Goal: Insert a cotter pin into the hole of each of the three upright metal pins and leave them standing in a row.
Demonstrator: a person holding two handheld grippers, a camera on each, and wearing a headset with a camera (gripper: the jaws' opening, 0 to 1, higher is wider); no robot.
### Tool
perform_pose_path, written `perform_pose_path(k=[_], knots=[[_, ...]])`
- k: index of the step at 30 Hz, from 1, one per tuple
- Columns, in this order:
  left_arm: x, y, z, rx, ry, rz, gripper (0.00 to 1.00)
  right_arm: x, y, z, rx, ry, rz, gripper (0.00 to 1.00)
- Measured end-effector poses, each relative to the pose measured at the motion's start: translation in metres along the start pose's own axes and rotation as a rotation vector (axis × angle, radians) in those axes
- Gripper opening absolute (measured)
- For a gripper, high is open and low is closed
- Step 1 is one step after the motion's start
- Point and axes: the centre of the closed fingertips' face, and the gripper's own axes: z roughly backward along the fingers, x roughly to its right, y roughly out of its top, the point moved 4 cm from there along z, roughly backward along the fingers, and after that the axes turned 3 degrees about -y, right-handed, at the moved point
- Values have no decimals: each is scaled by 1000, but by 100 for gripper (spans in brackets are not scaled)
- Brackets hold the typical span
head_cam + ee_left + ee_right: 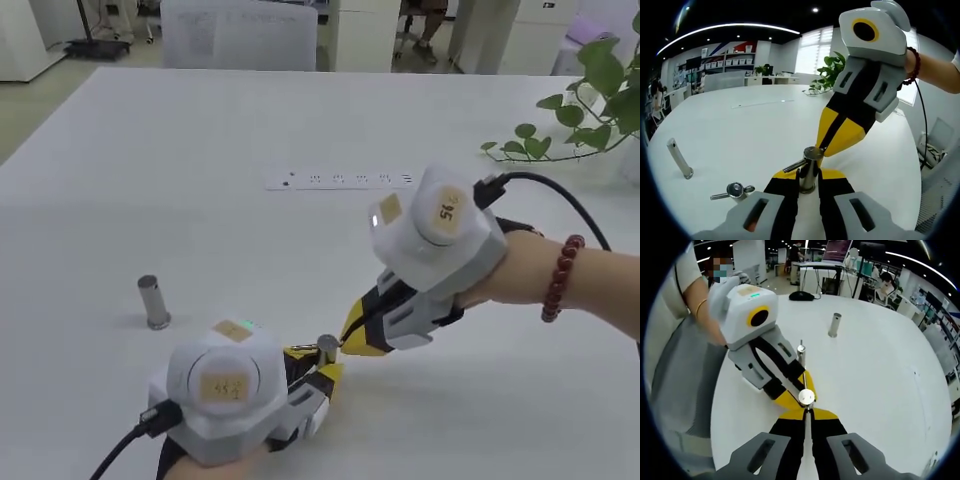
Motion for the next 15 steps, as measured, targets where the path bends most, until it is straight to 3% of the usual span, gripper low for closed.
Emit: perform_pose_path(k=[15], knots=[[2, 0, 5, -10, -13, 4, 18, -1, -1, 1, 6, -6, -20, 7]])
